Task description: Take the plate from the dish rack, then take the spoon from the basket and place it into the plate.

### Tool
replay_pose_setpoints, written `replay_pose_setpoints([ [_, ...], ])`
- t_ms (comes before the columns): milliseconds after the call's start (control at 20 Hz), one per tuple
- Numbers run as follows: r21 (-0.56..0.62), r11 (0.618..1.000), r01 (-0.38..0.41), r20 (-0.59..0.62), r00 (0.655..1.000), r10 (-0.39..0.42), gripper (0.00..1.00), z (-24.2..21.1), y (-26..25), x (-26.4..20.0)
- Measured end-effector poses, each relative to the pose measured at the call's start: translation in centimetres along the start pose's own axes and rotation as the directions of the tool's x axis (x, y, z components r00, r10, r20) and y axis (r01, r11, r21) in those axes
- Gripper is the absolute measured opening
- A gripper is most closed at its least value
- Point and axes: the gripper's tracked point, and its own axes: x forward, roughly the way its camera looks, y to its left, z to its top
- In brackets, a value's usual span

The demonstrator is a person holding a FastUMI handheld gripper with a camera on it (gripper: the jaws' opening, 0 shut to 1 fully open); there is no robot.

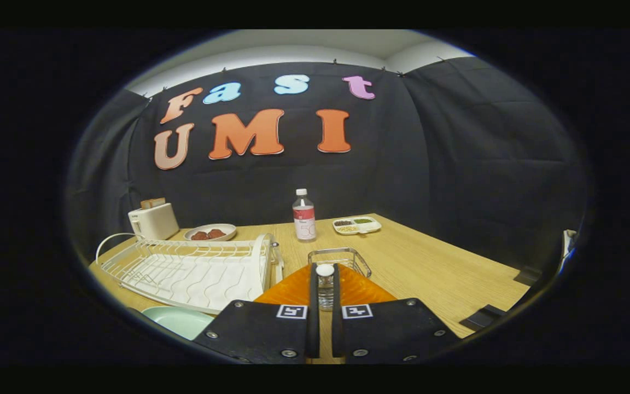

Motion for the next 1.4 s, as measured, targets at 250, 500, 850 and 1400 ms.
replay_pose_setpoints([
  [250, -0.037, 0.999, 0.007, 0.051, 0.999, -0.005, 0.09, 1.9, -0.4, -0.9],
  [500, -0.046, 0.999, 0.005, 0.096, 0.995, 0.0, 0.09, 4.1, -0.8, -2.8],
  [850, -0.042, 0.999, -0.011, 0.132, 0.991, 0.016, 0.09, 5.9, -0.9, -6.6],
  [1400, -0.034, 0.995, -0.099, 0.13, 0.986, 0.103, 0.09, 4.8, 2.8, -13.3],
])
